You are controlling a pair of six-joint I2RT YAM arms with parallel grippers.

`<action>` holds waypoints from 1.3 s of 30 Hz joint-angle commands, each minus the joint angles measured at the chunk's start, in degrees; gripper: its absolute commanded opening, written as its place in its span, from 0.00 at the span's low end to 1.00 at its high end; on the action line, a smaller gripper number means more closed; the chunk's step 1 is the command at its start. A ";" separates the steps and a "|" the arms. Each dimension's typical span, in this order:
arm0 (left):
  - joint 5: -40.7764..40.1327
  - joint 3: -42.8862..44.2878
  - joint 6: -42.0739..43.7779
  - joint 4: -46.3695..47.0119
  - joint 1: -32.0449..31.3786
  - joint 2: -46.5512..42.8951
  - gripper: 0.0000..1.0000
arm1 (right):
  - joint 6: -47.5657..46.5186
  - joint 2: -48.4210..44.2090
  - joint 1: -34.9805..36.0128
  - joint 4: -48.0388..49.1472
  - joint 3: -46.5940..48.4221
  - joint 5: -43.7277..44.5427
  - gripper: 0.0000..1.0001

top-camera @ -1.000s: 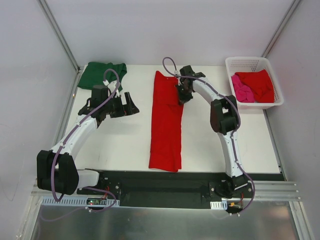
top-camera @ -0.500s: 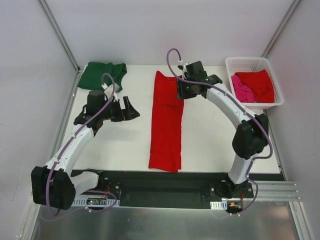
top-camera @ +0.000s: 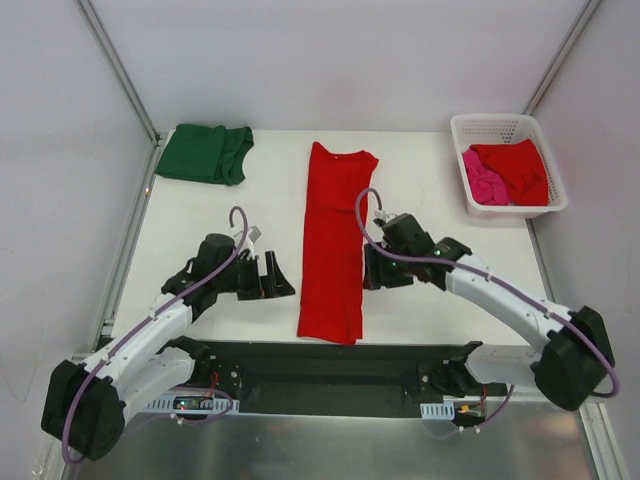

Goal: Fold and stack the t-shirts
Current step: Fold the tshirt

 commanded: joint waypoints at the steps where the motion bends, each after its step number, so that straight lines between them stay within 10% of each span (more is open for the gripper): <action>1: -0.52 -4.86 -4.66 1.27 -2.00 -6.64 0.91 | 11.75 -9.37 4.52 3.21 -6.79 2.19 0.60; 13: -2.89 -12.87 -8.53 9.69 -7.18 -6.14 0.89 | 27.59 -21.69 13.30 12.35 -24.81 2.80 0.63; 39: -6.06 -15.95 -11.43 30.36 -17.91 11.98 0.76 | 36.56 -8.78 18.59 28.97 -29.84 2.80 0.64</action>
